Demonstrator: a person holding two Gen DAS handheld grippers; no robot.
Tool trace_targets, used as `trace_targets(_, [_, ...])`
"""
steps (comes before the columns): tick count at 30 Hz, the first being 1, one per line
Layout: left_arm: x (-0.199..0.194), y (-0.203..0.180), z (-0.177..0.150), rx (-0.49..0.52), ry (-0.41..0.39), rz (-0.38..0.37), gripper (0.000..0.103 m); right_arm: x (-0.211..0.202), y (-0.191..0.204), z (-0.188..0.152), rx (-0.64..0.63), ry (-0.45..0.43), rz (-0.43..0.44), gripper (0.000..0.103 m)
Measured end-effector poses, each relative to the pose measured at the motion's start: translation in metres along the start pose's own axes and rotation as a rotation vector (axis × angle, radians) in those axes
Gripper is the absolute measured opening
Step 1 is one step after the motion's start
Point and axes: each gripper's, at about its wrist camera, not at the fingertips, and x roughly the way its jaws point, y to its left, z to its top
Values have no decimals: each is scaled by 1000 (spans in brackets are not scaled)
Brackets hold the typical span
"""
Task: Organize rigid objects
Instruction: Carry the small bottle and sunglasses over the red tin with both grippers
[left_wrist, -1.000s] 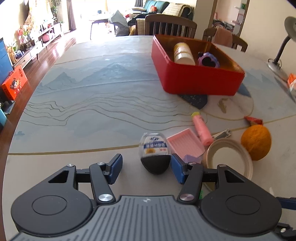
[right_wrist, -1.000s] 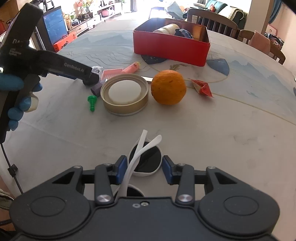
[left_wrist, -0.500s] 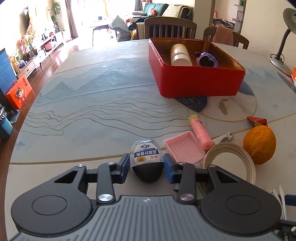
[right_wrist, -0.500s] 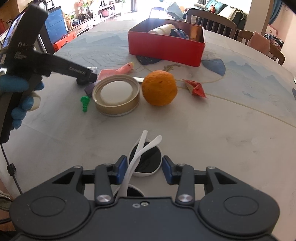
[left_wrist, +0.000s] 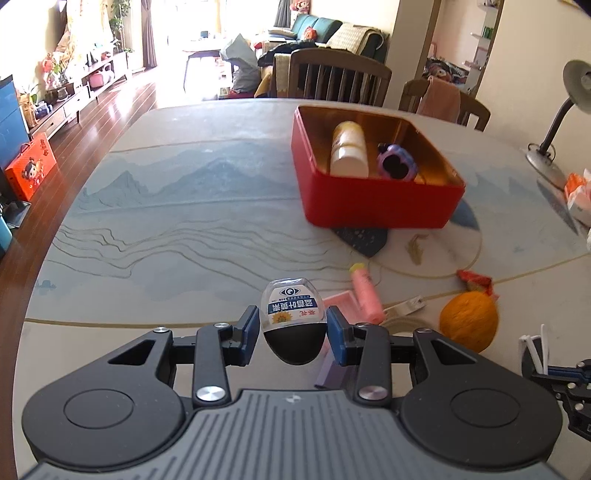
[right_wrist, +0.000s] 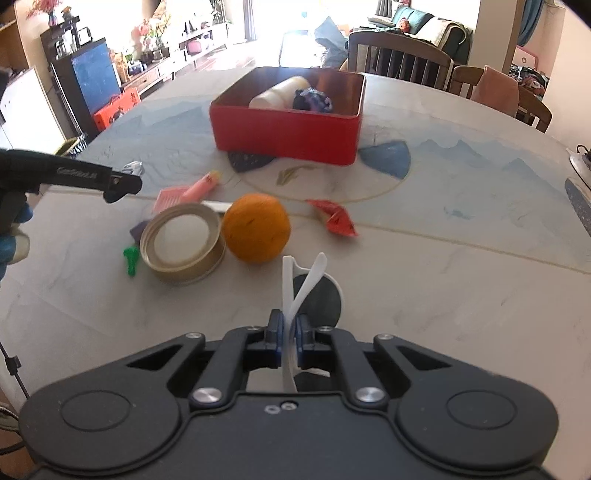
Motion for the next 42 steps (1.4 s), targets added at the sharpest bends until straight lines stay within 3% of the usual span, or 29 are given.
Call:
trace_targets(5, [-10, 0, 13, -40, -4, -33, 38, -12, -8, 22, 2, -45, 17, 6])
trace_targets(14, [-21, -9, 47, -34, -40, -58, 38, -30, -34, 91, 10, -132, 37, 6])
trace_targets(22, [-13, -17, 88, -7, -87, -48, 38, -17, -51, 155, 14, -203, 36, 6])
trace_targets(29, [12, -27, 118, 21, -81, -46, 38, 11, -61, 198, 17, -198, 61, 6])
trace_targets(42, [68, -38, 159, 65, -54, -7, 39, 77, -61, 239, -30, -136, 98, 6])
